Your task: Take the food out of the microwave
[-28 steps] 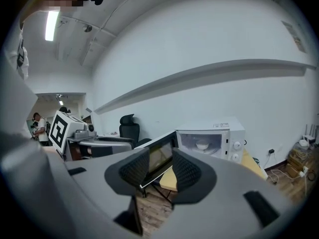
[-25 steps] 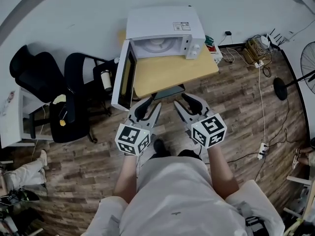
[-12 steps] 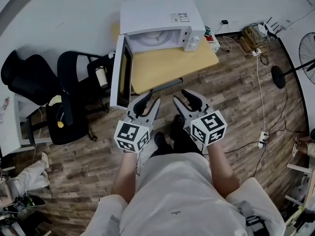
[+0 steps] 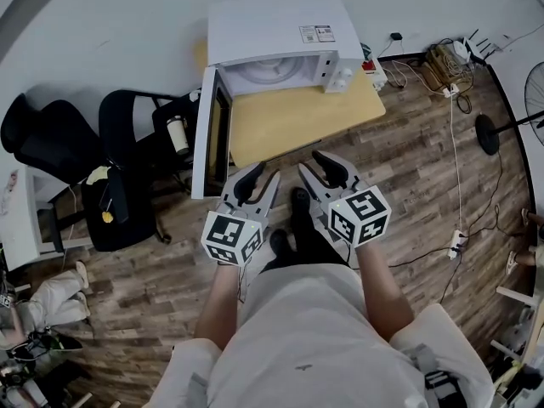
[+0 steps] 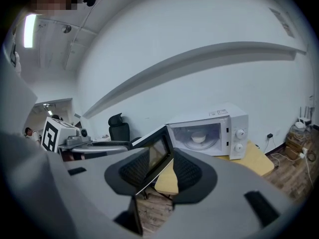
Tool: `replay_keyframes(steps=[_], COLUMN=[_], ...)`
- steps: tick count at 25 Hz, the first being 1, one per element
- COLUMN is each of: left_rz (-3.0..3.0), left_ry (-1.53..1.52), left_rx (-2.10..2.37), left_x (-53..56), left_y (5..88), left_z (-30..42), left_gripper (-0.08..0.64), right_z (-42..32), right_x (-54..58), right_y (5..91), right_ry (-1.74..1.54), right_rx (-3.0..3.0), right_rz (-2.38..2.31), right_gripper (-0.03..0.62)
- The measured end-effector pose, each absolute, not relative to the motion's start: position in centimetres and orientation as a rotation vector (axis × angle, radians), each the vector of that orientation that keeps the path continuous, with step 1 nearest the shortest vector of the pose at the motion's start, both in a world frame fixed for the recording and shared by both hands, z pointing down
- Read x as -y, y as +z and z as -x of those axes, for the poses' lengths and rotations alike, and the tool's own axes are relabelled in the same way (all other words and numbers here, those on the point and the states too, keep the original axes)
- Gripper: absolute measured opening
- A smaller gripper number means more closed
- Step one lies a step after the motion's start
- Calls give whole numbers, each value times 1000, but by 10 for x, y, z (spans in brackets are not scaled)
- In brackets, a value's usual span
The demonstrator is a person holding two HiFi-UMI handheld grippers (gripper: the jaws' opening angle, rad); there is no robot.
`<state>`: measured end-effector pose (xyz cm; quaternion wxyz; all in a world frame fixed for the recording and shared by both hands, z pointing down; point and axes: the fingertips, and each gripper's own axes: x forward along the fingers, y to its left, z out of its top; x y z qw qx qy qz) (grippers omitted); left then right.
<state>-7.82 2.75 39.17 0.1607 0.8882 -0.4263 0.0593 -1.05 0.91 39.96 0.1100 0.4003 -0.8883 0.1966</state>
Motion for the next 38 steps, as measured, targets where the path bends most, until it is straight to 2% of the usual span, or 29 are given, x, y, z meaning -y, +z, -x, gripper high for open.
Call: replay_keyframes(steps=[19,38], left_rz=[-2420,-2311], left_ry=[218,225], left_rx=[1349,1482], left_x=[104,166], left_y=[412,441], left_z=[77,72], left_gripper=[112,112], right_z=[4,0], right_x=[133,199], right_y=[431,490], right_ry=[673,864], right_rx=[2625,2603], right_rz=[-1047,-926], right_gripper=[141,147])
